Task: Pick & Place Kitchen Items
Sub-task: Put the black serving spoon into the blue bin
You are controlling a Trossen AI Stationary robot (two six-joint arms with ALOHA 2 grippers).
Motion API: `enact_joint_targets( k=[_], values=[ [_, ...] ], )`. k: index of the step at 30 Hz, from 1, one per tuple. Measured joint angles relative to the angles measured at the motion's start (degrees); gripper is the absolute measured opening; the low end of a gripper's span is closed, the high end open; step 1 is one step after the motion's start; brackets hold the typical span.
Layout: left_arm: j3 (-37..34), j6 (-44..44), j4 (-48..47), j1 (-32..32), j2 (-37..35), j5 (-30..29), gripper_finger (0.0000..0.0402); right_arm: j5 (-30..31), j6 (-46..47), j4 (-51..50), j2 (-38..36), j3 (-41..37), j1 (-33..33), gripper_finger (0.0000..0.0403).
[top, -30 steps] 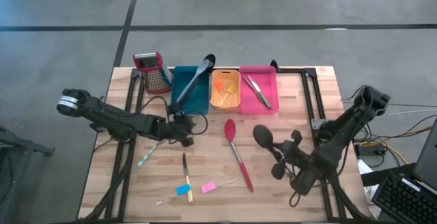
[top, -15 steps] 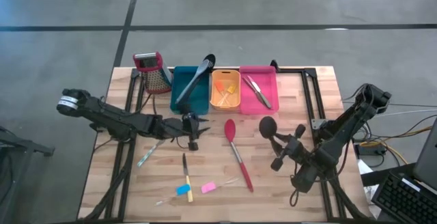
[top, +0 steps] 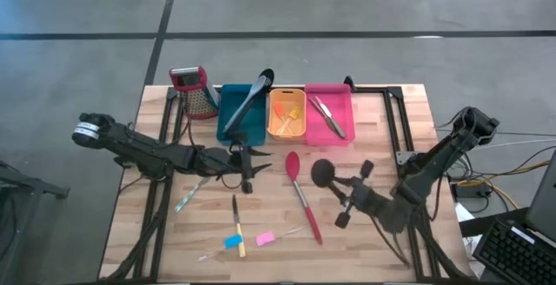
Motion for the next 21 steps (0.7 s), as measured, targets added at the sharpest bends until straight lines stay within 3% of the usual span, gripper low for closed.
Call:
enact_joint_targets(
  k=[2,5,9,13,21],
  values=[
    [0.00,0.19,0.37,0.19,0.00,4.04,0.0138,-6.25,-7.24,6.74,0.14,-0.39,-2.70,0.0052],
    [0.00,0.33,0.79,0.95,0.00,14.53,0.0138,-17.40,-15.23,13.59,0.38,-1.16,-7.12,0.0052],
    [0.00,0.26,4.19,2.09,0.56,24.45,0.0138,-26.53,-21.92,20.51,0.38,-2.40,-11.74,0.0052],
    [0.00,0.26,8.29,2.71,1.67,25.19,0.0154,-33.17,-26.63,26.88,0.38,-4.50,-13.65,0.0052],
    [2.64,0.40,9.72,3.37,6.16,23.55,0.0222,-38.95,-34.17,36.93,0.38,-7.13,-14.05,0.0052]
  ],
)
